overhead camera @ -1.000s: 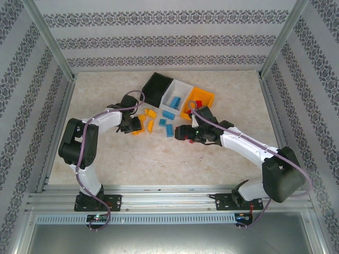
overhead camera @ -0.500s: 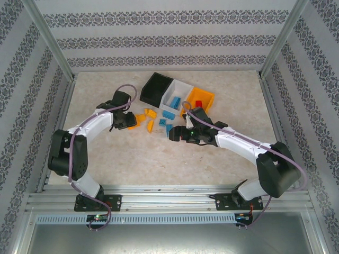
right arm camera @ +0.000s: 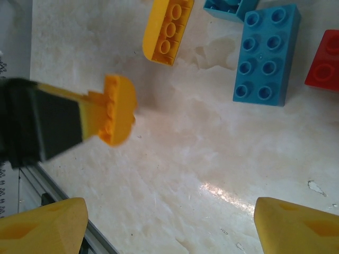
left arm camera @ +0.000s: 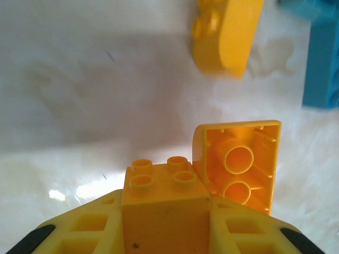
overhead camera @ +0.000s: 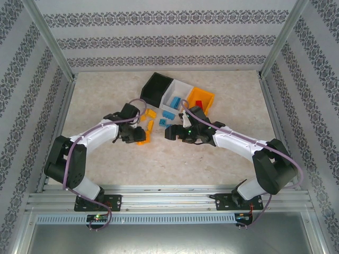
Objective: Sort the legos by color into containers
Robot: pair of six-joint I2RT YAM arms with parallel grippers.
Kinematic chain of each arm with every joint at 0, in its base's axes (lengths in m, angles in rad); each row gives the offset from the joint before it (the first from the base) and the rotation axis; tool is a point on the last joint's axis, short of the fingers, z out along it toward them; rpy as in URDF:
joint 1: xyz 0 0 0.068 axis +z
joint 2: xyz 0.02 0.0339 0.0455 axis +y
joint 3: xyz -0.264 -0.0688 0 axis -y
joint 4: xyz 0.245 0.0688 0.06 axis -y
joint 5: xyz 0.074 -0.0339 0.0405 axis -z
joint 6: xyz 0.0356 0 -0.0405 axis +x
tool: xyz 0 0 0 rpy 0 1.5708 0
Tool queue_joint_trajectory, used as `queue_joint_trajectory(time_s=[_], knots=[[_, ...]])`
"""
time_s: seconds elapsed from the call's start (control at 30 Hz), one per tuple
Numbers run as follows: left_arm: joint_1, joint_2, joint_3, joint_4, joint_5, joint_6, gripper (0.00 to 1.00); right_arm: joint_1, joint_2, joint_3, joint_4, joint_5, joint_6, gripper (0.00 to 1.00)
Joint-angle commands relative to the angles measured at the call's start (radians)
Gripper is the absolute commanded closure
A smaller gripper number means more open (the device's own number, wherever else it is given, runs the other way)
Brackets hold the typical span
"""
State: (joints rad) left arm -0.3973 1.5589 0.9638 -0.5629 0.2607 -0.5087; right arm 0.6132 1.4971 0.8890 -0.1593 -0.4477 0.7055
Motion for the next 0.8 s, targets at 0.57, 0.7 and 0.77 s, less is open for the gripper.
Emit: queue_joint_trajectory(time_s=[0.57, 0.7, 0.77], knots=[[-0.078, 0.034, -0.066, 0.068, -0.068, -0.024, 0.50, 0.038, -0.035, -0.033, 0.000, 0.024, 0.012, 0.18], [-0.078, 0.032, -0.076, 0.070, -0.074, -0.022, 0.51, 0.050, -0.028, -0.033, 0.003, 0.026, 0.014, 0.18], [-0.078, 0.037, -0.080, 0.070, -0.082, -0.016, 0.51, 0.057, -0.022, -0.030, 0.005, 0.029, 0.015, 0.18]])
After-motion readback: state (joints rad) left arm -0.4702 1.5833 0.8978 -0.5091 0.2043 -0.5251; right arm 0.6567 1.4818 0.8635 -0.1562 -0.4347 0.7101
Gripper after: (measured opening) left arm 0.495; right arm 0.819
